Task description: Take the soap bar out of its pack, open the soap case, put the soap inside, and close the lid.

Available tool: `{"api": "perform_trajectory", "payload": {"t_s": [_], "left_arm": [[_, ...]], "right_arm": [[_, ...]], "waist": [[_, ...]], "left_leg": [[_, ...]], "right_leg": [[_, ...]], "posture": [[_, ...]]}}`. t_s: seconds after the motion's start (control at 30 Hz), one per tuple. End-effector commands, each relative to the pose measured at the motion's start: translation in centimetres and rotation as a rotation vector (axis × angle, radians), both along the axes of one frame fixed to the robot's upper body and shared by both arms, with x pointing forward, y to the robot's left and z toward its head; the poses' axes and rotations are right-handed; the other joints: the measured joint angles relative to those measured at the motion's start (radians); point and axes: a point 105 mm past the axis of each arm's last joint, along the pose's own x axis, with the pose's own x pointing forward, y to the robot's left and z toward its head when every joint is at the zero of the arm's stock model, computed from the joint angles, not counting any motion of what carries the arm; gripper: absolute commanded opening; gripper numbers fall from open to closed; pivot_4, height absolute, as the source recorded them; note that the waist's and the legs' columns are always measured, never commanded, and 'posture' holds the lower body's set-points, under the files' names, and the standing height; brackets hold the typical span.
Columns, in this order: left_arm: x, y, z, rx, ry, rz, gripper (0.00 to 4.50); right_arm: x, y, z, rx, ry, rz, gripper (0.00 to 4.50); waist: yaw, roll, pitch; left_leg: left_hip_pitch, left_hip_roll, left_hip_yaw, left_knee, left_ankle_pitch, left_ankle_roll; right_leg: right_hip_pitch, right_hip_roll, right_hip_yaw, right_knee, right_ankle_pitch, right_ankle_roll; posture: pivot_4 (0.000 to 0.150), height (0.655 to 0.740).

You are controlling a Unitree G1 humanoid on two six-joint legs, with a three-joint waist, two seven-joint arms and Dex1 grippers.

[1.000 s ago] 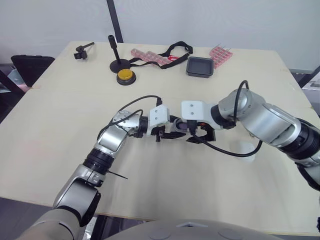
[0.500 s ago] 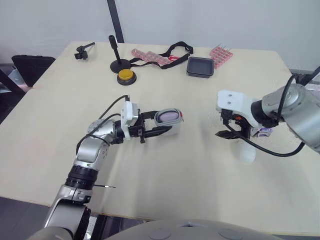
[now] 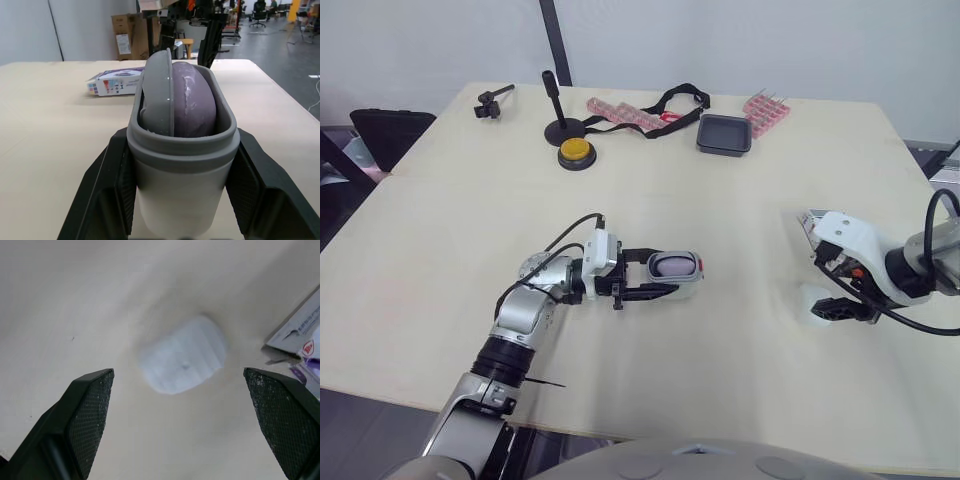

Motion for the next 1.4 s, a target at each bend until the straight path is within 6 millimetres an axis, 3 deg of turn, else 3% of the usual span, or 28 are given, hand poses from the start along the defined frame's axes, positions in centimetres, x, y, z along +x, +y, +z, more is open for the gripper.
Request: {"api": "perform_trajectory", "payload": {"t_s": [0.03,0.47,0.83,0.93,1.07,1.27,1.4], "left_arm": [[0.1,0.1,0.7,-0.012,-0.042,-0.001,1.90],[0.3,0.3,0.6,-0.008,-0.053,0.037,1.90],[0.3,0.4,0.6,-0.002,-0.063,0.057,1.90],[0.4,0.4,0.6,-0.001,-0.064,0.058,1.90],[0.5,0.3,0.5,0.009,-0.073,0.056,1.90],[0.6,0.2,0.5,0.010,-0.077,0.050,1.90],[0.6,0.2,0.5,0.010,-0.078,0.048,1.90]], "right_arm": [[0.7,-0.4,0.5,0.039,-0.032,-0.060,4.48],[2.0,-1.3,-1.9,0.135,0.064,-0.262,4.48],[2.1,0.5,-4.1,0.177,0.143,-0.309,4.48],[1.7,0.6,-4.3,0.154,0.137,-0.306,3.70],[1.5,0.9,-4.4,0.156,0.143,-0.304,2.27],[1.9,0.9,-4.1,0.109,0.085,-0.286,0.49],[2.8,1.3,-3.3,0.085,-0.006,-0.263,0.49]], "waist": [[0.000,0.000,0.000],[0.005,0.000,0.000],[0.006,0.000,0.000],[0.006,0.000,0.000],[0.005,0.000,0.000],[0.004,0.000,0.000],[0.004,0.000,0.000]], "left_leg": [[0.000,0.000,0.000,0.000,0.000,0.000],[-0.001,0.000,0.000,0.000,0.000,0.000],[-0.001,-0.001,0.000,0.000,0.000,0.000],[-0.001,-0.001,0.000,0.000,0.000,0.000],[0.000,0.000,0.000,0.000,0.000,0.000],[-0.001,0.000,0.000,0.000,0.000,-0.001],[-0.001,0.000,0.000,0.000,-0.001,-0.001]], "right_leg": [[0.000,0.000,0.000,0.000,0.000,0.000],[0.000,0.000,0.000,-0.001,0.000,0.000],[0.001,0.000,-0.001,-0.001,0.000,0.000],[0.002,0.000,-0.001,-0.002,0.000,0.000],[0.002,0.000,-0.001,-0.002,0.000,0.000],[0.001,0.000,-0.001,-0.002,0.000,0.000],[0.001,0.000,-0.001,-0.002,0.000,0.000]], "posture": [[0.150,0.7395],[0.150,0.7395],[0.150,0.7395],[0.150,0.7395],[0.150,0.7395],[0.150,0.7395],[0.150,0.7395]]}}
